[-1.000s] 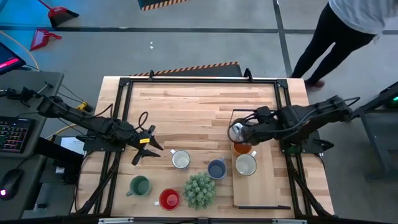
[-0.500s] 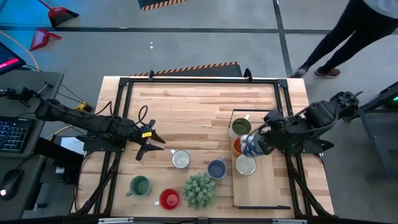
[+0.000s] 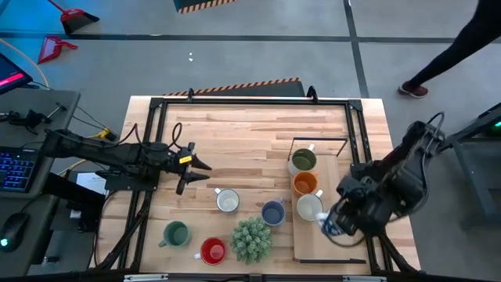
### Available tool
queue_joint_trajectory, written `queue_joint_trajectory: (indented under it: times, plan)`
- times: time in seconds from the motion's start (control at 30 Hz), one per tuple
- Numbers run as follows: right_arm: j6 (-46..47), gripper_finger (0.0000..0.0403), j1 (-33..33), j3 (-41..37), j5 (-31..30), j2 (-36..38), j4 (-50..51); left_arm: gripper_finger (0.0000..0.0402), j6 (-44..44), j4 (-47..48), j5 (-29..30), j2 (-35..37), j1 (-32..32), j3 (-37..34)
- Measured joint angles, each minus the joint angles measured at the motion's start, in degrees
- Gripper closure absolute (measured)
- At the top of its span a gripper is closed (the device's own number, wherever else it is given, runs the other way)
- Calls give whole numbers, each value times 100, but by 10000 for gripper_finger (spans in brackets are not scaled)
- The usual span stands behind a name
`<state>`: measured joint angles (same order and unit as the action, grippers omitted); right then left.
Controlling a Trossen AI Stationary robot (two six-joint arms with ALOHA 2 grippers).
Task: Place coffee mugs
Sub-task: Put the right blue mug on the shelf
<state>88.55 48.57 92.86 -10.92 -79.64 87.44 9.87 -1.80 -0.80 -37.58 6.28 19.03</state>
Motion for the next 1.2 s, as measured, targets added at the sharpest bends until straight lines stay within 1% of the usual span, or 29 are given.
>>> queue_joint_trajectory:
  times: [0.17, 0.3, 0.43, 0.67, 0.83, 0.93, 1.1, 1.2]
  plan:
    - [19, 403, 288, -2, 44, -469, -63, 266, 42, -218, 0, 0, -73, 0]
    - [256, 403, 404, -2, 109, -840, 7, 266, 49, -404, -1, -1, -104, 0]
    - [442, 403, 438, -2, 254, -1283, 19, 266, 50, -643, -1, 0, -104, 0]
    - [931, 403, 392, -2, 87, -1945, 28, 266, 48, -888, -1, 0, -102, 0]
    - [1007, 403, 380, -4, 262, -2211, -49, 266, 50, -883, -2, -2, -102, 0]
    - [914, 403, 388, -4, 377, -2276, -439, 266, 50, -885, -2, -1, -102, 0]
    - [1037, 403, 371, -4, 161, -2308, -554, 266, 48, -883, -2, 0, -102, 0]
    - [1038, 403, 319, -4, 216, -2308, -434, 266, 48, -881, -2, -1, -102, 0]
